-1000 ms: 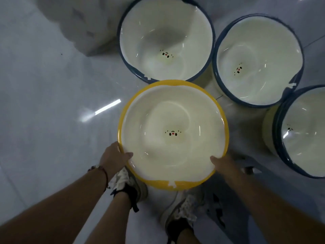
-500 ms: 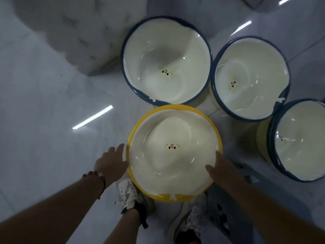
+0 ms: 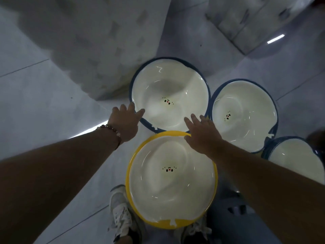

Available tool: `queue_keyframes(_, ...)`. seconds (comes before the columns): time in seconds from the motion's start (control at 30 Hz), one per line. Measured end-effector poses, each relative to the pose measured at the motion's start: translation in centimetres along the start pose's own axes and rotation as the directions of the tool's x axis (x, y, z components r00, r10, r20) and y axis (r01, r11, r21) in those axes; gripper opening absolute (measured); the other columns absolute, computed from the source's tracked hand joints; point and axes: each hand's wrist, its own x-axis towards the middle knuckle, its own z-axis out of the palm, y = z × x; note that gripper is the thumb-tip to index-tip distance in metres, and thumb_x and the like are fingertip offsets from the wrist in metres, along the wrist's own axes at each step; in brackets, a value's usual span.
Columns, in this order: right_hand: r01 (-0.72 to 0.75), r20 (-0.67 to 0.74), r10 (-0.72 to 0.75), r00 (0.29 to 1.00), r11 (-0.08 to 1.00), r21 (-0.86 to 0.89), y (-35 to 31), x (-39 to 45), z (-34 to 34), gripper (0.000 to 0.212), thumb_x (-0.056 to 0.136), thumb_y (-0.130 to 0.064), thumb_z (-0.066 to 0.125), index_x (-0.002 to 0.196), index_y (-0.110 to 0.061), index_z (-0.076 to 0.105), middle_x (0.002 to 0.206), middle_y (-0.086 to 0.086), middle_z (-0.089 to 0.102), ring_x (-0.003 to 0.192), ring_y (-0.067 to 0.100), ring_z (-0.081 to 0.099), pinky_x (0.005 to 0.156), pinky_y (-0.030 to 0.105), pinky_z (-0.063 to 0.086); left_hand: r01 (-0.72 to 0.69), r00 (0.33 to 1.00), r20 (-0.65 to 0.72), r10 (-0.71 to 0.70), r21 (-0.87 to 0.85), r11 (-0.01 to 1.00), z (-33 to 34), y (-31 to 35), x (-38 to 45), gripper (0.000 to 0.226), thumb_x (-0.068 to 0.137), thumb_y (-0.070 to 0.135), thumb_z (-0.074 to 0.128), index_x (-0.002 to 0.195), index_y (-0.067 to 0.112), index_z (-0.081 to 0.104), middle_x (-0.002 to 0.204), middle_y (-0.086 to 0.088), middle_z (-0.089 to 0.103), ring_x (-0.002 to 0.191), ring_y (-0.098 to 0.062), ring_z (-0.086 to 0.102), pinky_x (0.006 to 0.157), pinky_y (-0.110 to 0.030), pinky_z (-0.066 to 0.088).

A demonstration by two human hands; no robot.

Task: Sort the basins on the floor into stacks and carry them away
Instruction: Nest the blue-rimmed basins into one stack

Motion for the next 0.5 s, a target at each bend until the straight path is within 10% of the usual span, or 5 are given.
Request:
queue_keyframes(0.33, -0.028, 0.191, 0.002, 0.982, 0.99, 0.135, 3.1, 6.9, 6.9, 0.045, 0.101, -0.025, 0.043, 0.143, -0.011, 0.035, 0.149, 0.018, 0.03, 0.127, 0.04, 0.046, 0.102, 0.045, 0.042, 0.264, 0.953, 0.229, -0.198, -0.311, 0.913, 8.8, 2.8, 4.8, 0.072, 0.099, 0.032, 0.045, 0.156, 0.034, 0.001, 0.118, -0.011, 0.056, 0.102, -0.028, 0.06, 0.083, -0.037, 0.046)
queue_keyframes(0.4, -0.248, 0.254, 0.127, 0.959, 0.812, 0.529, 3.4, 8.3, 7.4, 0.05, 0.098, -0.032, 0.05, 0.141, -0.008, 0.039, 0.141, 0.014, 0.043, 0.125, 0.033, 0.048, 0.102, 0.041, 0.041, 0.282, 0.957, 0.229, -0.181, -0.567, 0.774, 10.1, 3.7, 5.5, 0.076, 0.095, 0.022, 0.055, 0.156, 0.031, 0.01, 0.137, -0.011, 0.049, 0.118, -0.031, 0.055, 0.094, -0.038, 0.045)
queue_keyframes(0.5, -0.507, 0.436, 0.305, 0.847, 0.214, 0.835, 3.8, 9.3, 8.0, 0.042, 0.084, -0.032, 0.068, 0.119, -0.012, 0.057, 0.12, 0.007, 0.06, 0.109, 0.026, 0.059, 0.096, 0.04, 0.051, 0.263, 0.956, 0.134, -0.262, -0.792, 0.551, 10.7, 4.7, 6.1, 0.062, 0.09, 0.012, 0.064, 0.147, 0.02, 0.04, 0.146, -0.009, 0.046, 0.13, -0.027, 0.047, 0.106, -0.03, 0.035)
